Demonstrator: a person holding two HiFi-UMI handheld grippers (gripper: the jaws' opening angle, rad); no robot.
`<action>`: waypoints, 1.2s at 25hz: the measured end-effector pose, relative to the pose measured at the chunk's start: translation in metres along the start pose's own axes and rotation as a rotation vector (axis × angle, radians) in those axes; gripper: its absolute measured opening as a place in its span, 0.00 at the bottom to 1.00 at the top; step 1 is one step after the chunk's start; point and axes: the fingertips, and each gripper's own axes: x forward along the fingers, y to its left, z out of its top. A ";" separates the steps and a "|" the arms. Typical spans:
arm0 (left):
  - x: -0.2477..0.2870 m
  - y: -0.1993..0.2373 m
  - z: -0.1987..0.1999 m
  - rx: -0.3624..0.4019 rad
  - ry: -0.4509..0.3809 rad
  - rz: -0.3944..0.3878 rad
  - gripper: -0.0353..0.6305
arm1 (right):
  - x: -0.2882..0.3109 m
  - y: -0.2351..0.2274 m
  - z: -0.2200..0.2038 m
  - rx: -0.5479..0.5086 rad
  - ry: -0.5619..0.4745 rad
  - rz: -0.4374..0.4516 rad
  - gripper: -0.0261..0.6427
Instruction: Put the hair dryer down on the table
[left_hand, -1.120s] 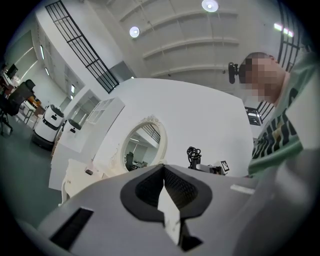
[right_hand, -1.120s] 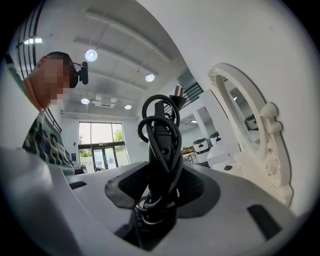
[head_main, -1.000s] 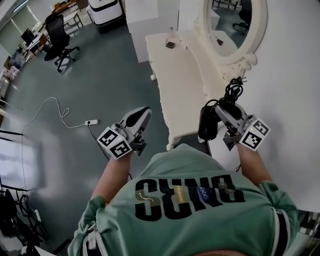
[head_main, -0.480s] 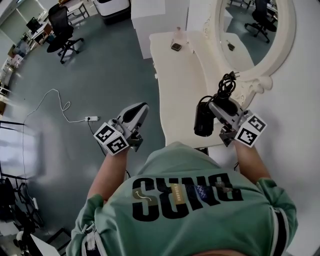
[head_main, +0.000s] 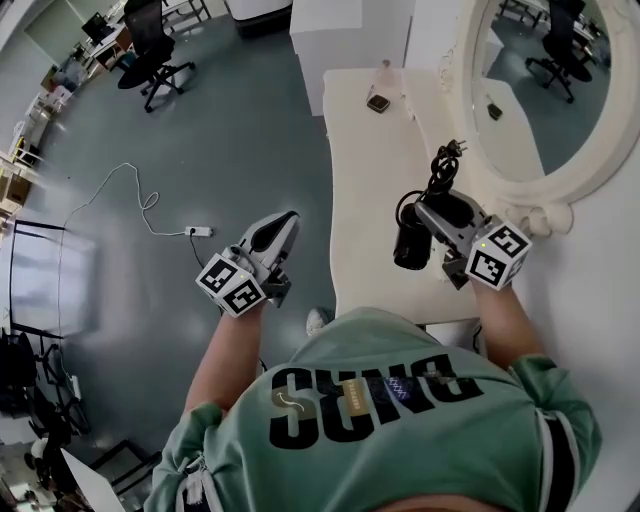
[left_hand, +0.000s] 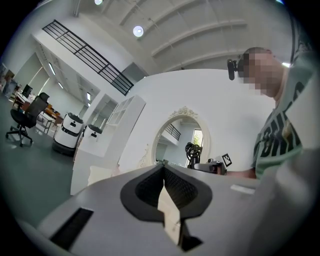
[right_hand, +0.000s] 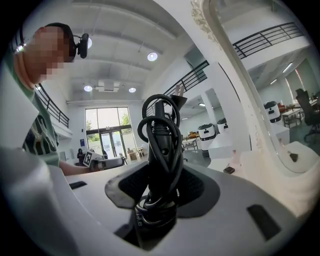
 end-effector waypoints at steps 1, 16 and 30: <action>0.000 0.010 -0.002 -0.002 0.004 -0.003 0.07 | 0.009 -0.004 -0.002 -0.015 0.017 -0.014 0.28; 0.039 0.111 -0.030 0.053 0.077 -0.077 0.07 | 0.131 -0.098 -0.045 -0.187 0.329 -0.181 0.28; 0.062 0.145 -0.081 0.034 0.119 -0.111 0.07 | 0.194 -0.205 -0.128 -0.276 0.674 -0.296 0.28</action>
